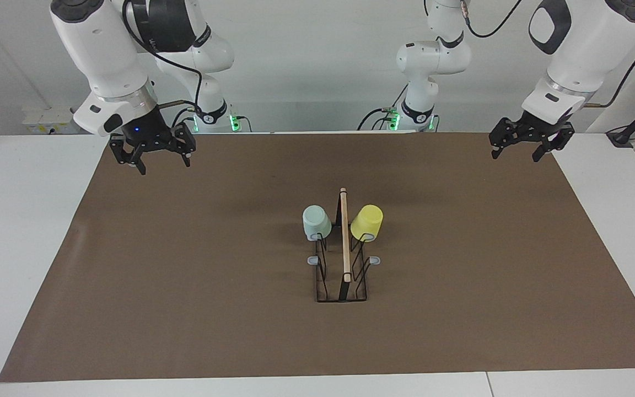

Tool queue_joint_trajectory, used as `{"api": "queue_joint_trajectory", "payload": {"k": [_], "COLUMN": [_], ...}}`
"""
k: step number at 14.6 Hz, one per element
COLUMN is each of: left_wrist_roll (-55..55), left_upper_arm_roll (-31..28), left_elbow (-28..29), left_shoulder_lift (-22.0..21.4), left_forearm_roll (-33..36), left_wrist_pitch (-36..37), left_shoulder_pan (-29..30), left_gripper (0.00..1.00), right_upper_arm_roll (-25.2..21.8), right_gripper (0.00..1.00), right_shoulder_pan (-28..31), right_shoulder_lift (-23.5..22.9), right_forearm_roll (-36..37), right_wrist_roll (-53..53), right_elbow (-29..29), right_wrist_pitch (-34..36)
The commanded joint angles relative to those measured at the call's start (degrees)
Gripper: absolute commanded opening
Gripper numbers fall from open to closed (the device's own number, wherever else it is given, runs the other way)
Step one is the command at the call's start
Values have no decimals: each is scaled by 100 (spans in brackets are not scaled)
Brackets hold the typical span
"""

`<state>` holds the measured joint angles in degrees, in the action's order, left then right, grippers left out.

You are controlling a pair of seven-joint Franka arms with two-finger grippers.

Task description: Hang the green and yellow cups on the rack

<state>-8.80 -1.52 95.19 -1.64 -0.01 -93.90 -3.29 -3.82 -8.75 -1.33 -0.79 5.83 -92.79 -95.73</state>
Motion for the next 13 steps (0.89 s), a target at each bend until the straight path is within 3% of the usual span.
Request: {"api": "queue_joint_trajectory", "payload": {"k": [1,13], "left_wrist_roll": [1,1], "left_upper_arm_roll": [-15,-15], "left_elbow": [132,123], "left_shoulder_lift": [-117,-117], "left_forearm_roll": [-69,-69], "left_wrist_pitch": [-14,-14], "left_shoulder_pan": [-5,-14], "left_gripper": [100,100], "right_upper_arm_roll": [-48,-92], "right_gripper": [100,100], "right_shoulder_pan": [-30,23], "right_shoulder_lift": [-87,-131], "right_forearm_roll": [35,202], "right_wrist_roll": [-327,-398], "right_elbow": [138,244], "right_wrist_pitch": [37,344]}}
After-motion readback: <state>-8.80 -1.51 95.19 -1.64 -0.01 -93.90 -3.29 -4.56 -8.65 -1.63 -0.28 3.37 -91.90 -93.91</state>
